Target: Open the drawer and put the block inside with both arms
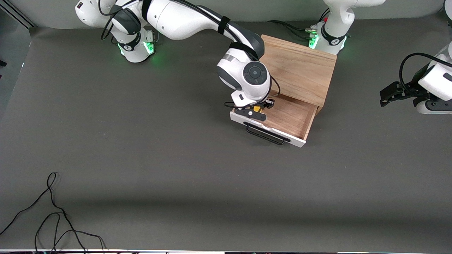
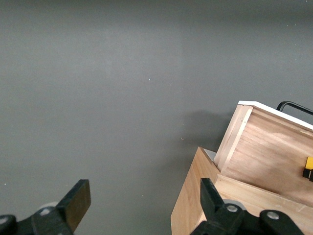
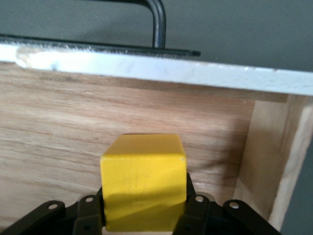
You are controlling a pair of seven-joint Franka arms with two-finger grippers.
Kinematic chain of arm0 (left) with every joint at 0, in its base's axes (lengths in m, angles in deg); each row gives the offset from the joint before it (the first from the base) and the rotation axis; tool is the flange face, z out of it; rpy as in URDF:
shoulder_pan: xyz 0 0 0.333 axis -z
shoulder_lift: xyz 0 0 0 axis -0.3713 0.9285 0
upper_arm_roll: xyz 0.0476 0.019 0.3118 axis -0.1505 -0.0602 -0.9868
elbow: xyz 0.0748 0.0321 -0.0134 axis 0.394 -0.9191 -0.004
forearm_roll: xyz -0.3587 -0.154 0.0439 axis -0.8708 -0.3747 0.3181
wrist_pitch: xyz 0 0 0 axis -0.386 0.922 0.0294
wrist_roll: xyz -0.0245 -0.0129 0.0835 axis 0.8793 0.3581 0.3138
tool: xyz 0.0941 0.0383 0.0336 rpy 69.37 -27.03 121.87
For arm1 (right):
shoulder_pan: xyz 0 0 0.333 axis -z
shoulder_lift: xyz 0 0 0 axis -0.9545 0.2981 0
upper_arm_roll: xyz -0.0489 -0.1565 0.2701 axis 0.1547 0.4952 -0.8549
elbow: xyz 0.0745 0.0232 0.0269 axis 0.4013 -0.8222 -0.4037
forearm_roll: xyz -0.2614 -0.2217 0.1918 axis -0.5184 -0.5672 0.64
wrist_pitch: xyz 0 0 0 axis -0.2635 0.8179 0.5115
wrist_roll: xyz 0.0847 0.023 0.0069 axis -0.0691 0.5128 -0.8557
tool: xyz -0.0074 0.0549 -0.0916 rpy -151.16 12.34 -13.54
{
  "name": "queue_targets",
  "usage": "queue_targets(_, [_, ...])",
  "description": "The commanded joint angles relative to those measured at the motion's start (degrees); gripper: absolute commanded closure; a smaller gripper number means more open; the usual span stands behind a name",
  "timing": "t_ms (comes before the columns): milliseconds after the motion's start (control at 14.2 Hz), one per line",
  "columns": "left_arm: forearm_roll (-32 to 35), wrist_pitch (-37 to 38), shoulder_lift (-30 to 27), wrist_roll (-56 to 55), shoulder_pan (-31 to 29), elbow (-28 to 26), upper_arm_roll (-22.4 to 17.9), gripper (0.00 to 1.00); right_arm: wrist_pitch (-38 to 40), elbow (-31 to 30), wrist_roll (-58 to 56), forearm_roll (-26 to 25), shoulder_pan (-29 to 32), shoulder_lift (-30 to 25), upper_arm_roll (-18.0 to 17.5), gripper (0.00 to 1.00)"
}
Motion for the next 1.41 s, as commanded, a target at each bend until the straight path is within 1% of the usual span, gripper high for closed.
queue_targets(0, [-0.41, 0.31, 2.27, 0.44, 0.78, 3.42, -1.02, 0.0, 0.0, 2.17, 1.44, -3.67, -1.43, 0.91, 0.69, 0.01])
queue_targets(141, [-0.41, 0.4, 2.72, 0.35, -0.88, 4.65, 0.11, 0.0, 0.0, 2.17, 1.18, -4.39, -1.43, 0.82, 0.6, 0.0])
queue_targets(351, [-0.41, 0.92, 2.81, 0.17, -0.8, 5.01, 0.3, 0.0, 0.52, 2.61, 1.0, -4.48, -0.99, -0.4, 0.78, 0.0])
queue_targets(492, [-0.41, 1.28, 2.63, 0.0, -0.45, 5.01, 0.3, 0.0, 2.79, 2.79, 0.39, -4.91, -0.11, -3.38, 1.39, 0.0])
queue_targets(632, [-0.41, 1.8, 2.19, 0.17, -0.62, 5.01, 0.3, 0.0, 6.14, 2.79, -1.54, -6.05, 0.59, -6.81, 3.41, 0.0])
queue_targets(773, [-0.5, 3.82, 2.02, 0.17, -0.71, 5.1, 0.21, 0.0, 9.56, 2.7, -4.09, -5.88, 4.26, -10.76, 4.12, 0.0])
queue_targets(984, [-0.41, 4.18, 2.1, 0.0, -0.36, 4.92, 0.3, 0.0, 13.96, 1.92, -6.47, -6.06, 9.28, -16.38, 4.2, 0.0])
queue_targets(1124, [-0.41, 4.18, 2.02, 0.09, -0.45, 4.4, 0.3, 0.0, 20.18, -1.84, -9.61, -5.97, 11.48, -22.26, 6.65, 0.0])
queue_targets(1265, [-0.32, 4.35, 1.58, 0.09, -0.45, 3.78, 0.3, 0.0, 21.7, -6.86, -15.67, -5.88, 12.89, -27.89, 10.34, 0.0])
queue_targets(1335, [-0.23, 4.35, 1.49, 0.43, -0.45, 3.6, 0.21, 0.0, 21.79, -8.44, -18.49, -5.88, 13.16, -29.83, 12.88, 0.0])
